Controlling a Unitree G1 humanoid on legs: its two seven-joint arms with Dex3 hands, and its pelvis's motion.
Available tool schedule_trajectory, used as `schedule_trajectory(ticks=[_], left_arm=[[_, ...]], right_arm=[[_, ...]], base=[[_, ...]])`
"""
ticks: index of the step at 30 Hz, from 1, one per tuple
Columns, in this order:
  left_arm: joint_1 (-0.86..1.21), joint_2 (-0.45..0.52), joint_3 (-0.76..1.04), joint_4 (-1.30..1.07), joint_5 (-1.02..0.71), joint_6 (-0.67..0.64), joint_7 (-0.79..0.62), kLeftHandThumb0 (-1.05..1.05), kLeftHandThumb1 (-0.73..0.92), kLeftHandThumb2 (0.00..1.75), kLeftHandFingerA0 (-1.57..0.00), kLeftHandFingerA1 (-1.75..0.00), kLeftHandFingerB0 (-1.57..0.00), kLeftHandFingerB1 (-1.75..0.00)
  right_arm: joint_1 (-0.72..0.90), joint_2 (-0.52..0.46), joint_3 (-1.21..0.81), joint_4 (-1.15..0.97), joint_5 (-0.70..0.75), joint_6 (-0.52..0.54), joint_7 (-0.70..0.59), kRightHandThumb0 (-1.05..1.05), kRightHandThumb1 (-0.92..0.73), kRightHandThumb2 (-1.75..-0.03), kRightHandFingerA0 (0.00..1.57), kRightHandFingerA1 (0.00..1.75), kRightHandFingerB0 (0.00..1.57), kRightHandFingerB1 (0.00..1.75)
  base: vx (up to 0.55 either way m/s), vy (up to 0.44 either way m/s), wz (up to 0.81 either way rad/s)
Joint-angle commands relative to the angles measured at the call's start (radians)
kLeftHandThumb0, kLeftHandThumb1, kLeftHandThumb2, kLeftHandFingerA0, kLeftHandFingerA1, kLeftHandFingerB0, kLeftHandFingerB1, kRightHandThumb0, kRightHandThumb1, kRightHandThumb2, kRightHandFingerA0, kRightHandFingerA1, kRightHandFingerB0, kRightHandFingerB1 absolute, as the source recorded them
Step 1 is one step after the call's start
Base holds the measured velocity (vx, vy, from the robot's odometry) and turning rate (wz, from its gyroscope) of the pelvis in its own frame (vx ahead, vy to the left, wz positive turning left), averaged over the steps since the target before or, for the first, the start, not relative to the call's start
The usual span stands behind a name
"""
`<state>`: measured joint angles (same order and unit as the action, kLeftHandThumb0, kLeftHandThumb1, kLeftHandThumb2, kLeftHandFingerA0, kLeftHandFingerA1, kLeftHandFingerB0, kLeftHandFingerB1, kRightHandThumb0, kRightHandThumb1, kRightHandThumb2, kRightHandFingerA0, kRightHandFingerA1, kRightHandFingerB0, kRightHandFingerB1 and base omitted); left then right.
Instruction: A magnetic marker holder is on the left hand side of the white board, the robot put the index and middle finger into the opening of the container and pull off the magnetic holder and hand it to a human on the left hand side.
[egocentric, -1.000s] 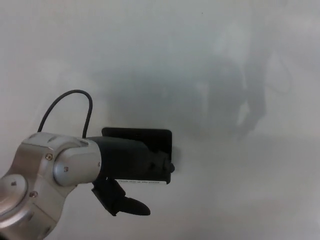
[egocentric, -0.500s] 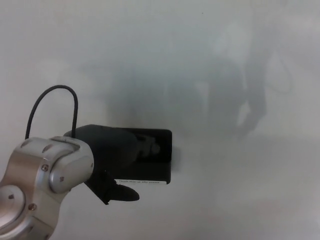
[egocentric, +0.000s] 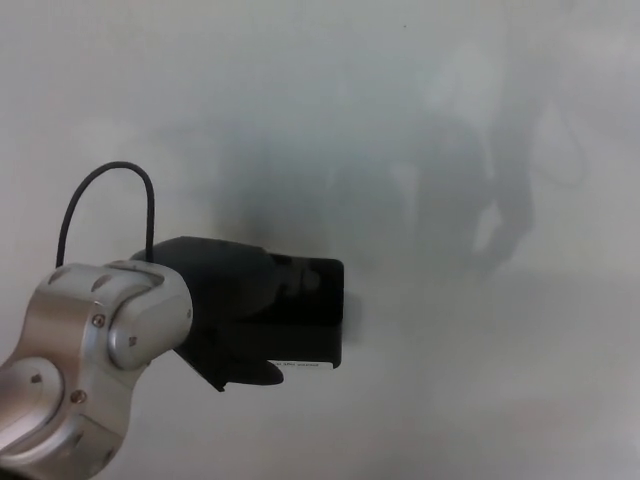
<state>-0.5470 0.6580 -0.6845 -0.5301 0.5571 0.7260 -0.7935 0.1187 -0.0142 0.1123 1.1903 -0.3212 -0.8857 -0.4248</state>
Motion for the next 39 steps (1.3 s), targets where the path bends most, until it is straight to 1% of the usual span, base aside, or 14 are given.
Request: schedule_trajectory(ticks=[1, 18, 20, 21, 23, 25, 26, 29, 30, 32, 33, 36, 37, 39], left_arm=[[-0.006, -0.021, -0.002, 0.033, 0.038, -0.017, -0.019, -0.6, 0.73, 0.66, -0.07, -0.24, -0.11, -0.23], [-0.011, -0.076, -0.011, 0.12, 0.061, -0.039, -0.039, -0.59, 0.73, 0.67, -0.07, -0.25, -0.11, -0.23], [-0.022, -0.085, -0.026, 0.149, 0.065, -0.062, -0.039, -0.58, 0.75, 0.62, -0.06, -0.29, -0.1, -0.26], [-0.026, -0.097, -0.036, 0.174, 0.067, -0.071, -0.036, -0.62, 0.58, 0.85, -0.05, -0.34, -0.06, -0.3], [-0.032, -0.112, -0.058, 0.211, 0.083, -0.083, -0.031, -0.64, 0.58, 0.85, -0.05, -0.34, -0.07, -0.29], [-0.034, -0.118, -0.07, 0.234, 0.094, -0.099, -0.03, -0.63, 0.58, 0.84, -0.05, -0.36, -0.06, -0.29], [-0.036, -0.123, -0.074, 0.243, 0.097, -0.101, -0.031, -0.57, 0.73, 0.62, -0.11, -0.29, -0.11, -0.26], [-0.043, -0.141, -0.085, 0.271, 0.107, -0.106, -0.029, -0.57, 0.73, 0.62, -0.1, -0.29, -0.1, -0.26], [-0.047, -0.148, -0.091, 0.283, 0.112, -0.111, -0.028, -0.58, 0.53, 0.87, 0.0, -0.41, -0.06, -0.36], [-0.051, -0.156, -0.096, 0.298, 0.119, -0.119, -0.029, -0.58, 0.53, 0.87, 0.0, -0.41, -0.06, -0.36], [-0.058, -0.163, -0.104, 0.311, 0.126, -0.12, -0.034, -0.57, 0.73, 0.62, -0.1, -0.29, -0.09, -0.25], [-0.065, -0.176, -0.11, 0.333, 0.13, -0.128, -0.042, -0.56, 0.73, 0.62, -0.09, -0.3, -0.08, -0.26], [-0.068, -0.182, -0.111, 0.339, 0.133, -0.128, -0.045, -0.61, 0.57, 0.84, -0.06, -0.37, -0.05, -0.29], [-0.07, -0.191, -0.119, 0.342, 0.145, -0.132, -0.049, -0.61, 0.57, 0.84, -0.06, -0.37, -0.05, -0.29]], right_arm=[[0.002, -0.018, 0.0, 0.006, -0.001, -0.022, -0.013, -0.43, -0.63, -0.59, 0.85, 0.58, 0.37, 0.34], [-0.002, -0.015, -0.001, 0.01, 0.001, -0.028, -0.008, -0.44, -0.63, -0.59, 0.83, 0.59, 0.37, 0.35], [-0.001, -0.019, -0.001, 0.011, -0.002, -0.036, -0.013, -0.43, -0.63, -0.59, 0.84, 0.59, 0.37, 0.35], [-0.001, -0.018, -0.001, 0.01, -0.003, -0.031, -0.018, -0.43, -0.62, -0.59, 0.85, 0.59, 0.38, 0.35], [-0.001, -0.016, -0.002, 0.011, -0.001, -0.029, -0.017, -0.44, -0.62, -0.59, 0.84, 0.58, 0.38, 0.35], [-0.002, -0.016, 0.001, 0.01, -0.005, -0.03, -0.018, -0.45, -0.62, -0.59, 0.84, 0.59, 0.37, 0.35], [-0.002, -0.016, 0.002, 0.01, -0.006, -0.03, -0.019, -0.45, -0.62, -0.59, 0.84, 0.6, 0.37, 0.35], [-0.003, -0.016, 0.0, 0.009, -0.002, -0.036, -0.016, -0.43, -0.62, -0.59, 0.84, 0.6, 0.38, 0.35], [-0.003, -0.016, 0.0, 0.009, -0.002, -0.037, -0.015, -0.42, -0.63, -0.59, 0.84, 0.59, 0.37, 0.35], [-0.004, -0.016, 0.0, 0.009, -0.002, -0.038, -0.015, -0.42, -0.63, -0.59, 0.84, 0.59, 0.37, 0.35], [-0.005, -0.017, 0.001, 0.009, -0.004, -0.038, -0.016, -0.43, -0.63, -0.59, 0.84, 0.6, 0.38, 0.35], [-0.006, -0.016, 0.002, 0.01, -0.005, -0.033, -0.02, -0.44, -0.62, -0.6, 0.84, 0.59, 0.38, 0.35], [-0.009, -0.018, 0.001, 0.01, -0.004, -0.032, -0.018, -0.45, -0.64, -0.59, 0.84, 0.59, 0.38, 0.35], [-0.01, -0.02, 0.003, 0.009, -0.008, -0.033, -0.021, -0.45, -0.64, -0.59, 0.84, 0.59, 0.38, 0.35]], base=[[0.0, 0.0, 0.0], [0.0, 0.0, 0.0], [0.0, 0.0, 0.0], [0.0, 0.0, 0.0], [0.0, 0.0, 0.0], [0.0, 0.0, 0.0], [0.0, 0.0, 0.0], [0.0, 0.0, 0.0], [0.0, 0.0, 0.0], [0.0, 0.0, 0.0], [0.0, 0.0, 0.0], [0.0, 0.0, 0.0], [0.0, 0.0, 0.0], [0.0, 0.0, 0.0]])
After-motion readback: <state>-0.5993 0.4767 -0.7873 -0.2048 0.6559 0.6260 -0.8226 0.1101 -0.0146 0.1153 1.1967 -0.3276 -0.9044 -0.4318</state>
